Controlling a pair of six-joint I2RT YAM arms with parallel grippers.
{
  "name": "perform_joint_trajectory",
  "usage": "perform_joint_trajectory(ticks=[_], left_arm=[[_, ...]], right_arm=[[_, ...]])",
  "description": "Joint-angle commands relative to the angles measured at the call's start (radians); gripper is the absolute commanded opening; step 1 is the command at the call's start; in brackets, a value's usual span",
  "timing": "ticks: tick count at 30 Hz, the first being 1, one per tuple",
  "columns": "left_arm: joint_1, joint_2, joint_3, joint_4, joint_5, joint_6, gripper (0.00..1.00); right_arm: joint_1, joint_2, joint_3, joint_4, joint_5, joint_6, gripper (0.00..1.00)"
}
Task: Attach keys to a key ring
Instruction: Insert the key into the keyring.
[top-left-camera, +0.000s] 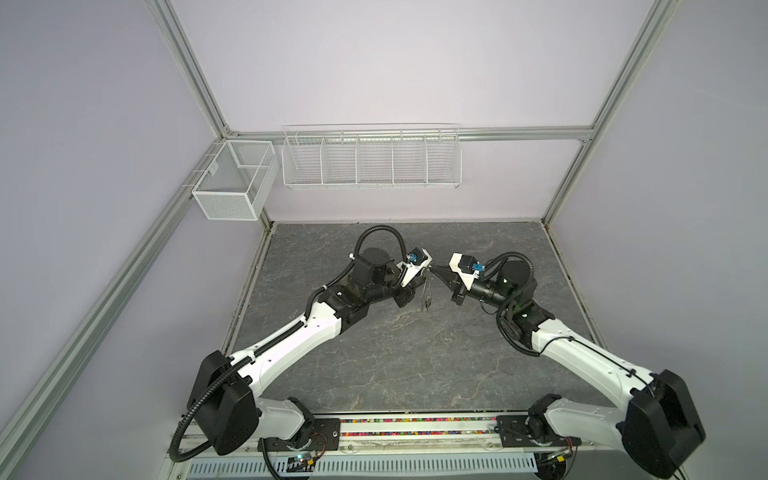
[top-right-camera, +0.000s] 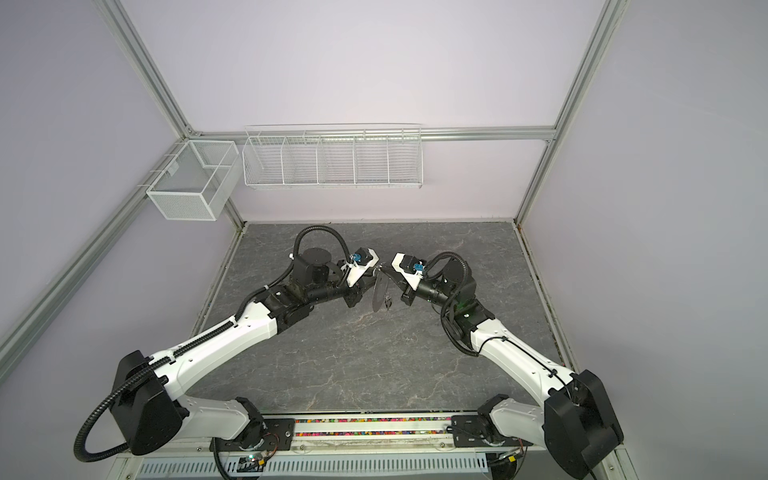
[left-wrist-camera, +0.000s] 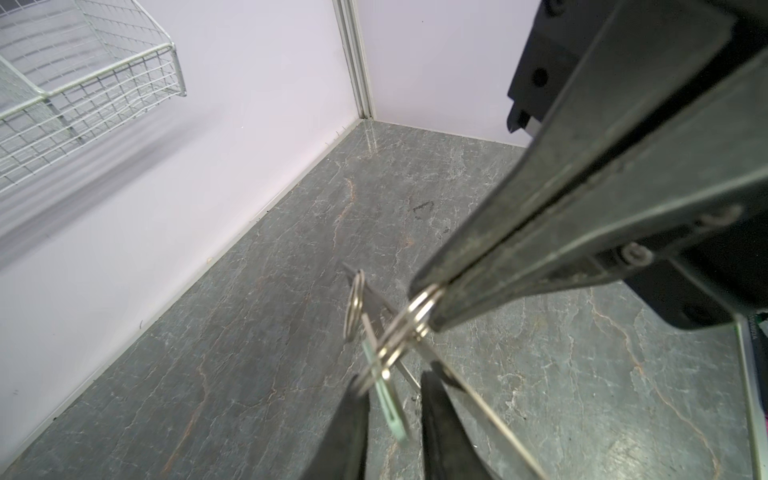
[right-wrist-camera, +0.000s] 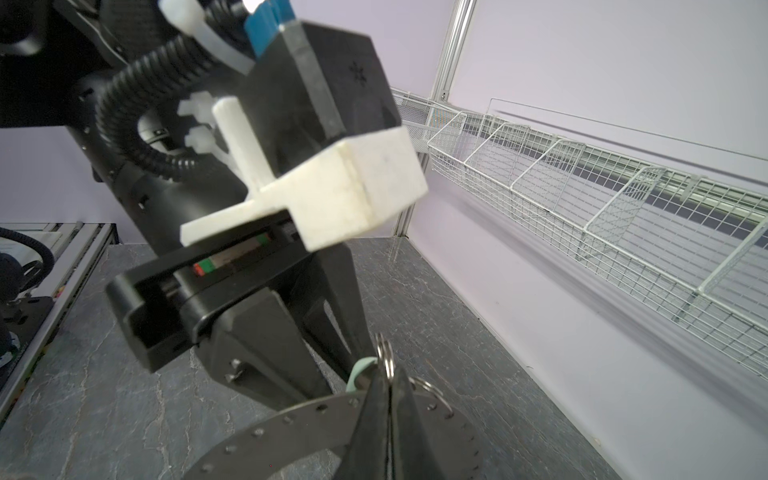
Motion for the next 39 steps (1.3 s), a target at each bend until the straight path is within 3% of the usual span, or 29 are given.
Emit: perform_joint_trajectory(ticks=[1, 10, 20, 31, 37, 39], left_arm=[[0.003, -0.024, 0.015, 0.034, -0.019, -0.015, 0.19], [-0.012, -0.017, 0.014, 0.010, -0.051, 0.029, 0.00], [-0.063, 0.002, 0.015, 0.006, -0.188, 0.087, 0.00], [-0.120, 0.052, 0.043, -0.002, -0.323, 0.159, 0.00], [-0.126, 0.059, 0.048, 0.003, -0.332, 0.161, 0.00], [-0.126, 0.045, 0.036, 0.016, -0.335, 0.163, 0.08]], right_arm=[[0.006, 0.008, -0.006, 0.054, -0.002, 0.015, 0.07], [0.006, 0.017, -0.012, 0.115, 0.048, 0.079, 0.07], [0.006, 0.036, -0.013, 0.154, 0.170, 0.209, 0.07], [0.006, 0.056, -0.019, 0.231, 0.181, 0.278, 0.07], [0.003, 0.056, -0.022, 0.226, 0.180, 0.271, 0.07], [-0.002, 0.056, -0.030, 0.232, 0.167, 0.263, 0.07]])
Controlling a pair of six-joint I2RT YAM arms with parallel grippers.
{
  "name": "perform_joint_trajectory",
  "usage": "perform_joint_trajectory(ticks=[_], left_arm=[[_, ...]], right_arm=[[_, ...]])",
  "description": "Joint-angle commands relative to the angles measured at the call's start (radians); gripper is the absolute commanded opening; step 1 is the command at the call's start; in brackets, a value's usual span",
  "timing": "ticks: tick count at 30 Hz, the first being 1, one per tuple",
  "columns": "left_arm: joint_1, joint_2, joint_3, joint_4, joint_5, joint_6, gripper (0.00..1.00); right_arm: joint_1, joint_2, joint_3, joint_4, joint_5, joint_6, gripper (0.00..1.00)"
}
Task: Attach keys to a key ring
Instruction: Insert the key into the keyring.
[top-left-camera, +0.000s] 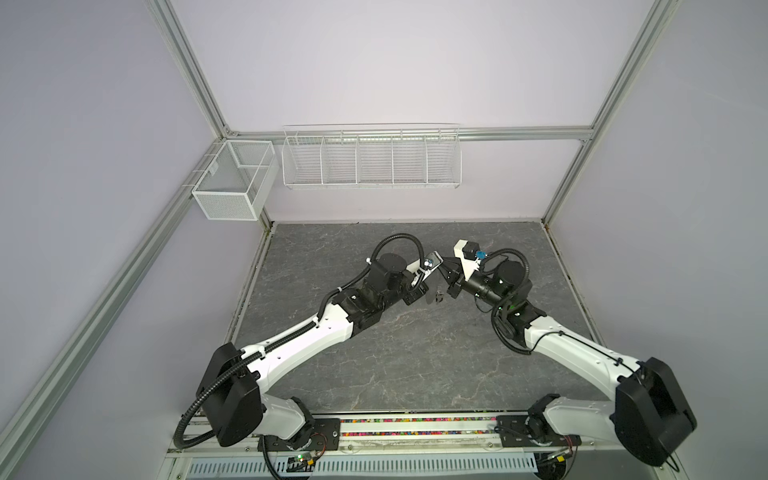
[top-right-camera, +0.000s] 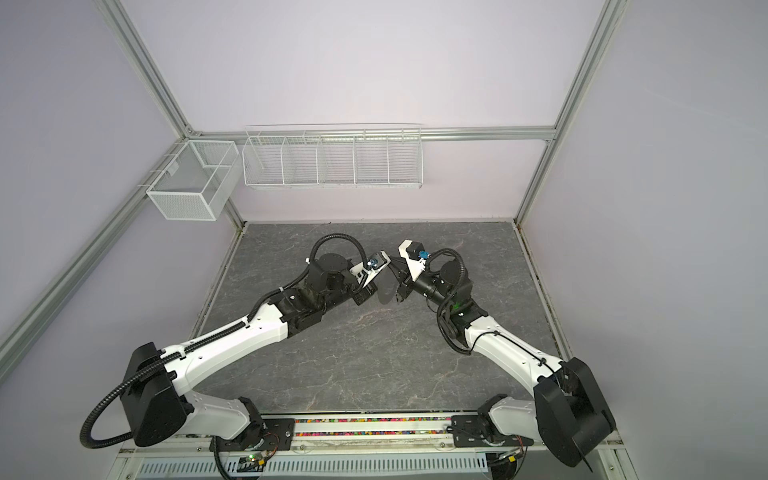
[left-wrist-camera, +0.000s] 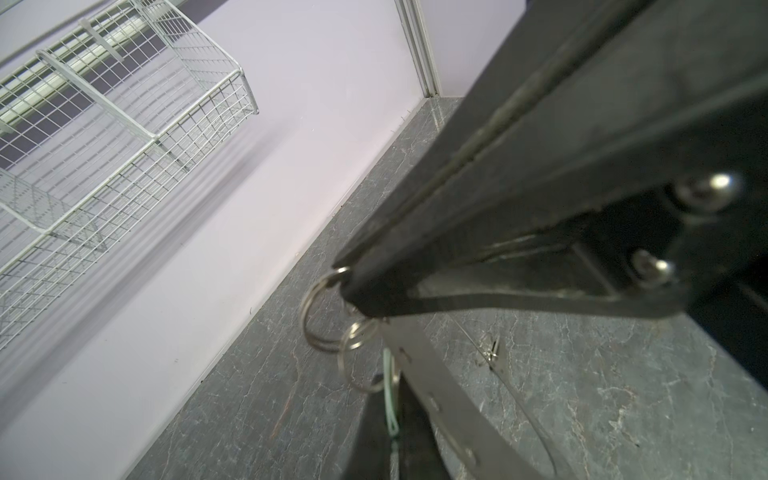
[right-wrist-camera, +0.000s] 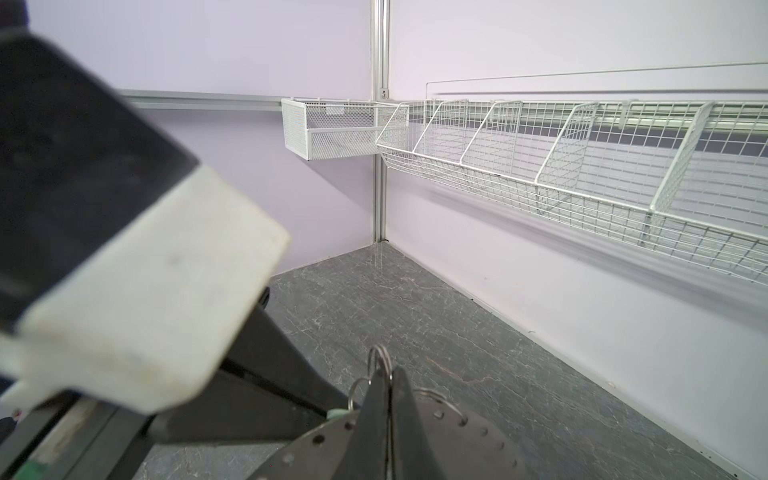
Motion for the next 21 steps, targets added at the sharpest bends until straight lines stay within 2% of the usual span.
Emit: perform_joint_trajectory(ticks=[1, 4, 6, 9, 12, 14, 17, 21], left_arm=[[-0.014, -0.015, -0.004, -0.005, -0.004, 0.019, 0.17], [0.008, -0.061, -0.044, 0.018, 0.010, 0.020, 0.33], [0.051, -0.100, -0.076, 0.025, 0.068, 0.002, 0.37], [0.143, -0.163, -0.128, 0.051, 0.224, -0.052, 0.37], [0.219, -0.208, -0.157, 0.081, 0.433, -0.087, 0.37], [0.252, -0.217, -0.147, 0.083, 0.597, -0.093, 0.36], [0.274, -0.211, -0.135, 0.104, 0.750, -0.113, 0.35], [0.277, -0.193, -0.120, 0.093, 0.820, -0.116, 0.31]], right_arm=[[-0.010, -0.003, -0.017, 0.093, -0.006, 0.004, 0.07], [-0.020, -0.001, -0.020, 0.092, -0.045, -0.011, 0.07], [-0.024, 0.002, -0.020, 0.095, -0.076, -0.023, 0.07], [-0.029, 0.007, -0.019, 0.097, -0.127, -0.041, 0.07], [-0.033, 0.013, -0.017, 0.114, -0.206, -0.056, 0.07], [-0.038, 0.018, -0.006, 0.110, -0.278, -0.078, 0.07], [-0.041, 0.018, 0.009, 0.092, -0.350, -0.103, 0.07], [-0.041, 0.011, 0.027, 0.066, -0.406, -0.125, 0.07]])
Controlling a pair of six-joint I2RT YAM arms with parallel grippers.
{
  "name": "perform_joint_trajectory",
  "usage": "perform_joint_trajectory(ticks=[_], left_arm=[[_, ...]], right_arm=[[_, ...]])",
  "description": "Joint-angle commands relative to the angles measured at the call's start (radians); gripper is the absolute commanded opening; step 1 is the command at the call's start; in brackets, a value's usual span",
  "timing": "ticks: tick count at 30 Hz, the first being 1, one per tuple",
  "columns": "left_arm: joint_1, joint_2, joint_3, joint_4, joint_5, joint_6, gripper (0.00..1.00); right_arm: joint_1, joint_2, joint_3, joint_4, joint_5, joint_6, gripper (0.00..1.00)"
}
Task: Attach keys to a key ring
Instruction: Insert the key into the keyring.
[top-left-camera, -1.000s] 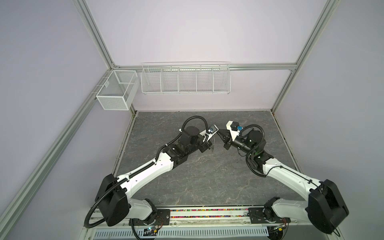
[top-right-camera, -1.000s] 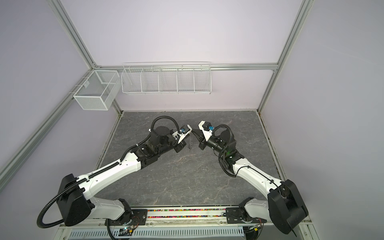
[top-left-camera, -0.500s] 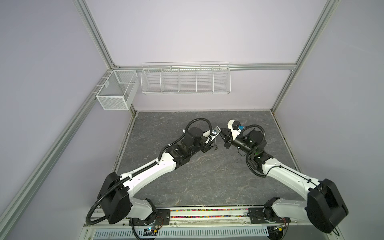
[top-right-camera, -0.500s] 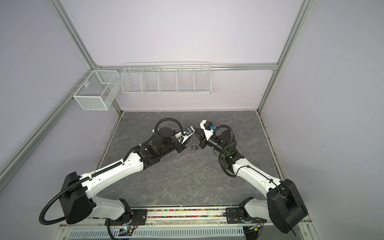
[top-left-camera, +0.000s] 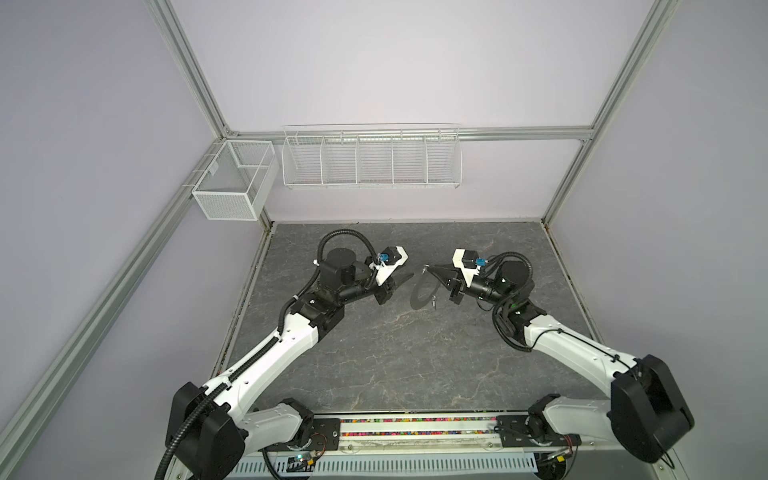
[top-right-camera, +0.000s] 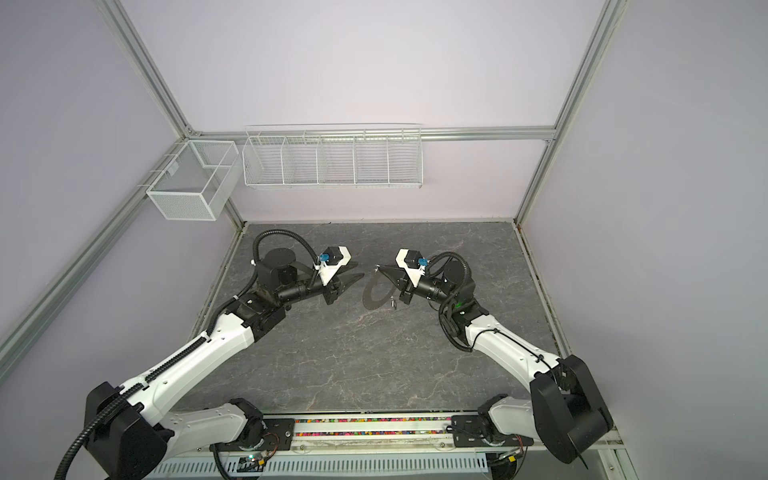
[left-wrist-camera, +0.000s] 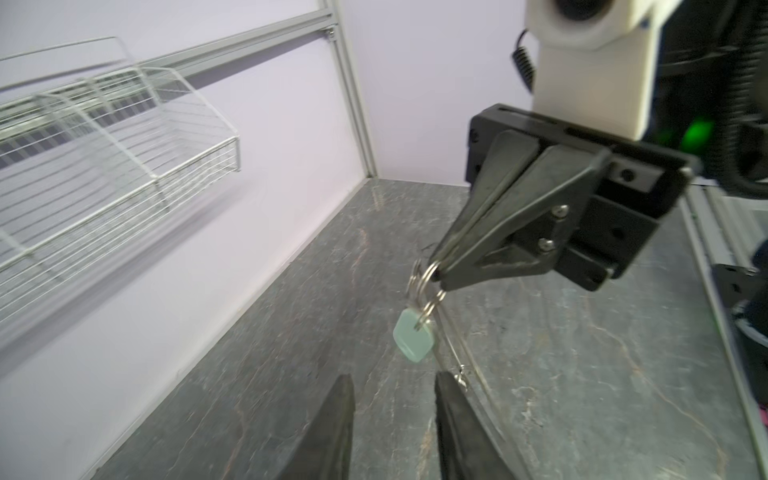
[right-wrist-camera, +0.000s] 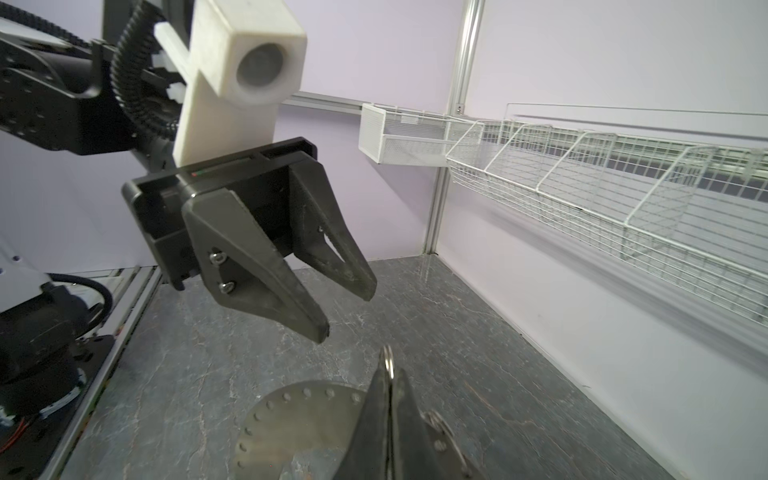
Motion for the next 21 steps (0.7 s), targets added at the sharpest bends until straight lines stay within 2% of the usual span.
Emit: perform_joint_trajectory(ticks=[1, 12, 21], left_arm=[[0.007, 0.016, 0.027, 0.017, 0.169, -0.024, 0.31], [0.007, 0.053, 0.045, 0.037, 0.198, -0.041, 0.28], [0.007, 0.074, 0.062, 0.051, 0.217, -0.047, 0.13]], right_arm=[[-0.005, -0.008, 0.036, 0.010, -0.100, -0.039, 0.07], [-0.006, -0.023, 0.045, -0.008, -0.191, -0.039, 0.07], [-0.006, -0.026, 0.057, -0.043, -0.211, -0.058, 0.07]])
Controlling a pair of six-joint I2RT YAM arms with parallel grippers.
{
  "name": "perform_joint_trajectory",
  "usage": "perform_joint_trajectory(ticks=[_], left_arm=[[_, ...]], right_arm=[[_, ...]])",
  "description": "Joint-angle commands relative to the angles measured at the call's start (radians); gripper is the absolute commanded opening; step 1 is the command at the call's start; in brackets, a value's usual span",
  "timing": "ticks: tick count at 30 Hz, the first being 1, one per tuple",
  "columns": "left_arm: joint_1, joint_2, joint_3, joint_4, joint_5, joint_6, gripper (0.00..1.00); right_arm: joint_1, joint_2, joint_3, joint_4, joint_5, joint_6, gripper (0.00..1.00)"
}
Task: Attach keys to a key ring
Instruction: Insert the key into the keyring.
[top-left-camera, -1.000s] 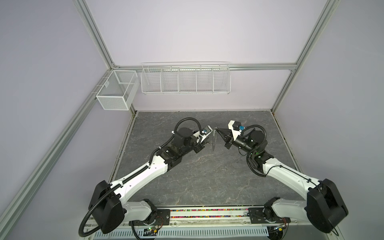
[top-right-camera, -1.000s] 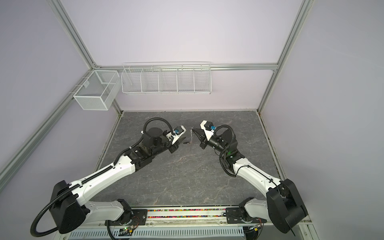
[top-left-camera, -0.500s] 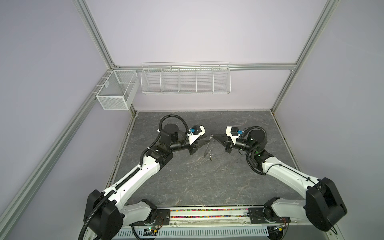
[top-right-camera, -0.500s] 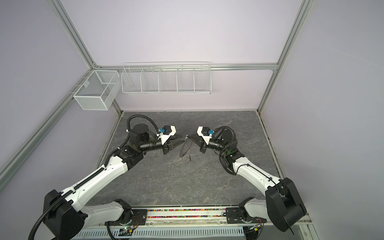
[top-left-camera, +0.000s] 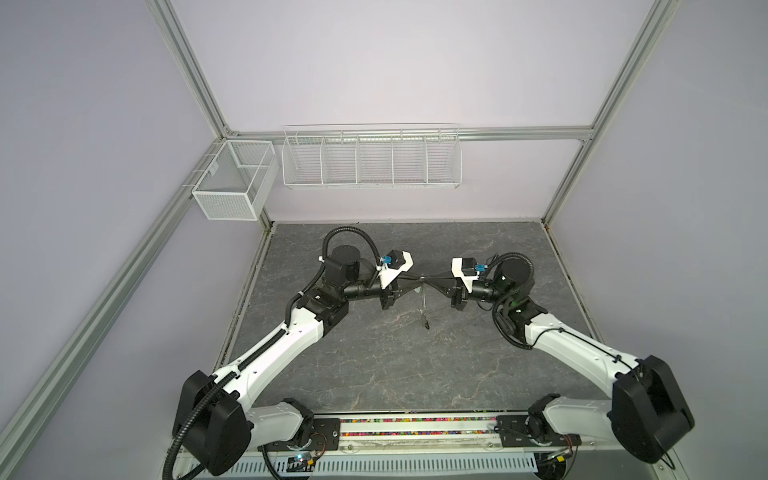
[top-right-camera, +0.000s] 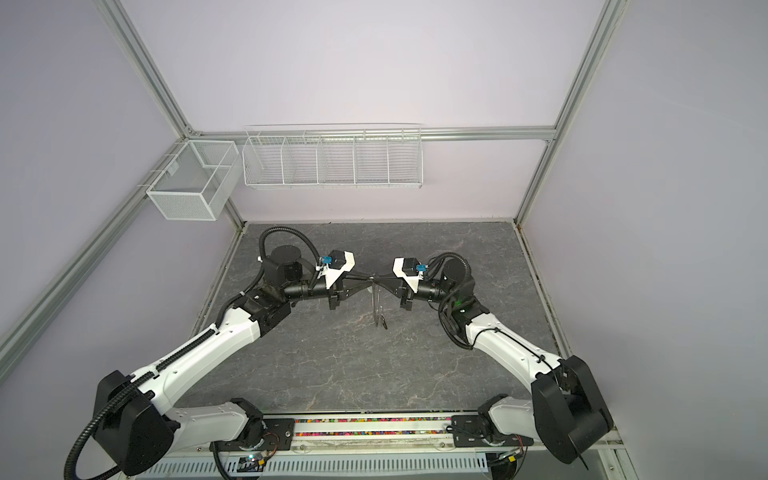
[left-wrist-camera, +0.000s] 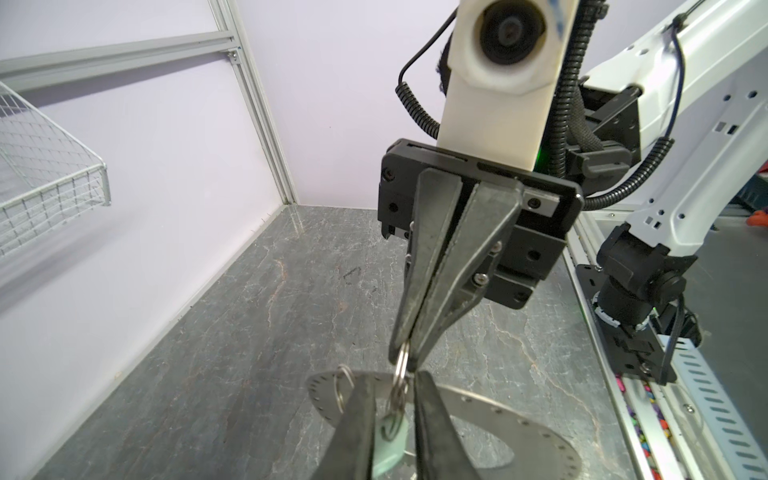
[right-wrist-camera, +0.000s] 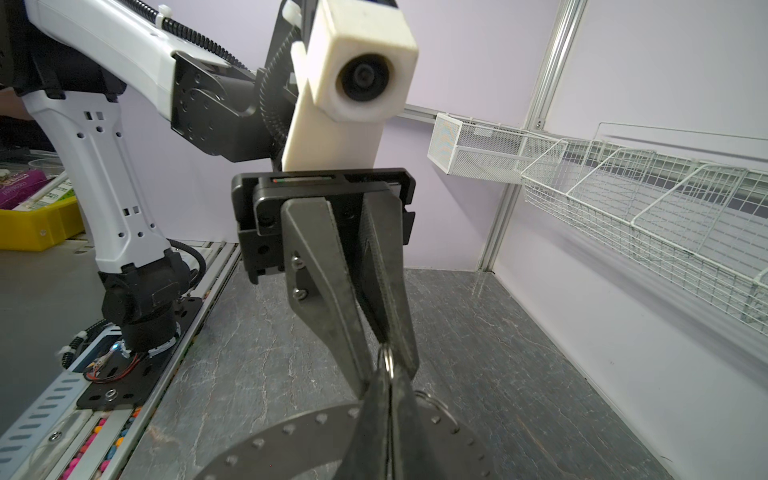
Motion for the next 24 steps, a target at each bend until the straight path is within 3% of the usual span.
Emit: perform_joint_trajectory(ticks=[1, 4, 7, 9, 13, 18, 24], left_arm=[[0.006, 0.018, 0.043, 0.019, 0.029, -0.011, 0.10], [0.006, 0.021, 0.048, 0.015, 0.033, -0.009, 0.00], [0.006, 0.025, 0.065, -0.020, 0.027, 0.011, 0.00], [0.002, 0.030, 0.091, -0.070, -0.001, 0.027, 0.00], [-0.063, 0.056, 0.221, -0.348, -0.186, 0.179, 0.00], [-0.122, 0.119, 0.374, -0.587, -0.382, 0.246, 0.00], [-0.163, 0.159, 0.476, -0.701, -0.429, 0.256, 0.00]], right_arm=[[-0.005, -0.022, 0.036, -0.001, -0.032, -0.026, 0.07], [-0.006, -0.023, 0.041, -0.026, -0.026, -0.039, 0.07], [-0.007, -0.024, 0.046, -0.051, -0.014, -0.051, 0.09], [-0.009, -0.040, 0.060, -0.138, 0.017, -0.107, 0.21], [-0.018, -0.101, 0.077, -0.321, 0.087, -0.262, 0.31], [-0.027, -0.163, 0.109, -0.524, 0.132, -0.425, 0.31], [-0.028, -0.192, 0.107, -0.577, 0.149, -0.471, 0.29]])
